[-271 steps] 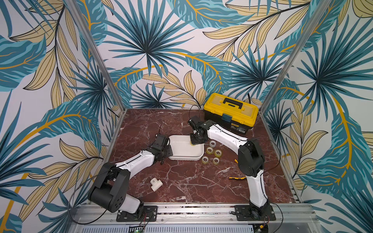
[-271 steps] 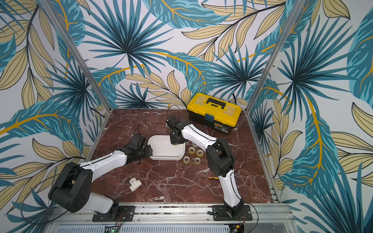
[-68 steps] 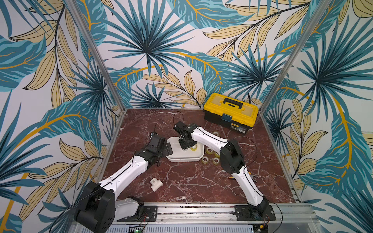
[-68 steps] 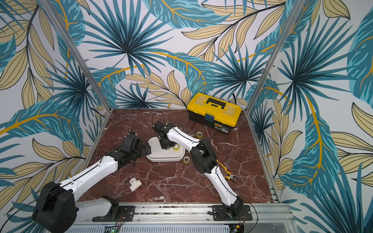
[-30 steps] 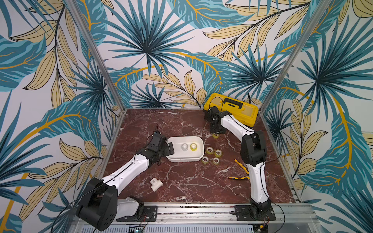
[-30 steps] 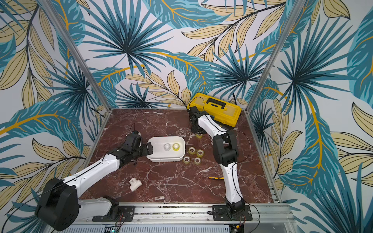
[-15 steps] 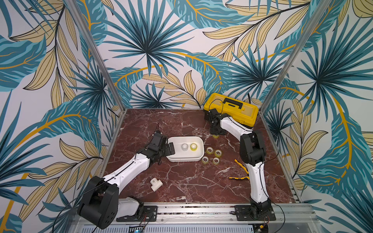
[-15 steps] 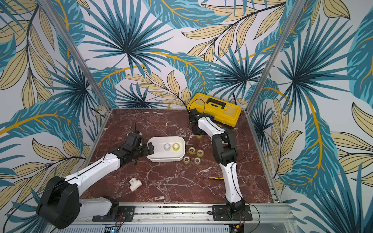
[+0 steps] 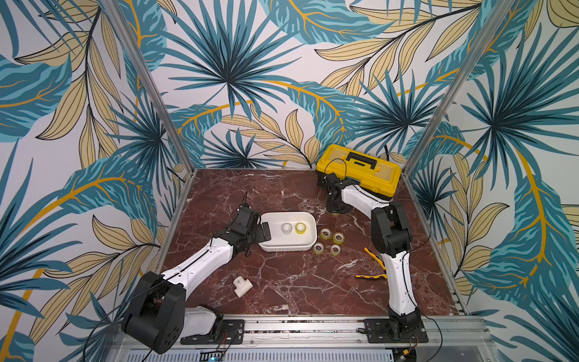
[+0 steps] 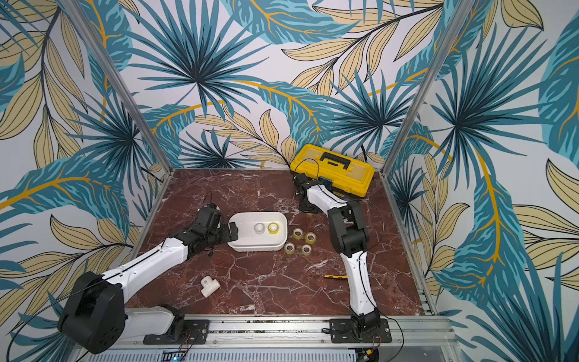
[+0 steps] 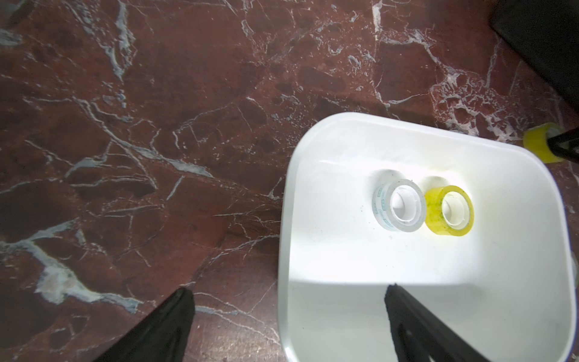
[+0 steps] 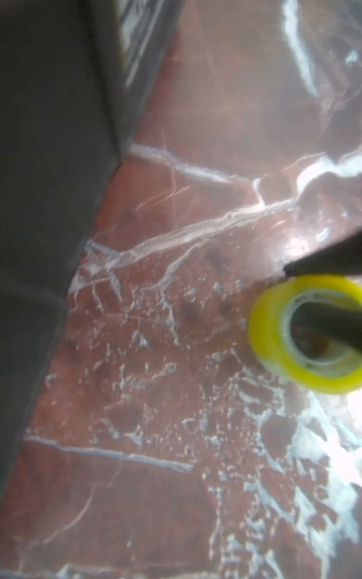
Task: Put the transparent tape into the storage box
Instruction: Pick up the tape at the center of the board.
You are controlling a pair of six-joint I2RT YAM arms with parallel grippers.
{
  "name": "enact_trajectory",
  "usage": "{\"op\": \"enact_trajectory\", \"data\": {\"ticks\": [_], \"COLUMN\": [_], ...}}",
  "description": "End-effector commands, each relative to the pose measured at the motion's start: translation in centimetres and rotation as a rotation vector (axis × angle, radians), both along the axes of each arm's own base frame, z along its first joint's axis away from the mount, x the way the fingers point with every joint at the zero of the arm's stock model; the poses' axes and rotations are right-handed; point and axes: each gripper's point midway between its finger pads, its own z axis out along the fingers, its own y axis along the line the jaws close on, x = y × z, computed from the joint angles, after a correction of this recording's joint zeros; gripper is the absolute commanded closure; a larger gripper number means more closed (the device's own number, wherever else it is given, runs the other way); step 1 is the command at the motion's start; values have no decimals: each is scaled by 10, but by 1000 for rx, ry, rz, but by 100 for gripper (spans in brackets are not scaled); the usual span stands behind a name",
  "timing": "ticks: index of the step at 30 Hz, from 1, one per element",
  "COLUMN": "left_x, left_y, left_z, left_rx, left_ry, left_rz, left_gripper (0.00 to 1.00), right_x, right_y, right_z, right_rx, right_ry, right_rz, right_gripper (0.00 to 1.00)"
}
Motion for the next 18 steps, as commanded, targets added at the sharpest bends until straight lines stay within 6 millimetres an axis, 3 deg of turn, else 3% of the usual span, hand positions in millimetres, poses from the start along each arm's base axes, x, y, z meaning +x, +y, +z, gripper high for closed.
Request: {"op": "enact_trajectory", "data": {"ticks": [1, 6, 11, 18], "left_x": [5, 4, 10, 13], "left_y": [9, 10, 2, -3], "left_z": [3, -11, -23, -28], "left_rx": [50, 53, 29, 28], "left_ry": [-6, 22, 33, 36], "left_rz": [18, 26, 20, 6], "left_gripper": [0, 1, 7, 13], "right_x": [-16, -18, -17, -19], "right_y": [-5, 0, 10, 57], "right_z": [-15, -1, 27, 74], "right_rx": [14, 41, 57, 97], "right_ry": [44, 15, -33, -85], "right_rz": [-25, -11, 28, 166], "right_gripper": [100, 100, 100, 100]}}
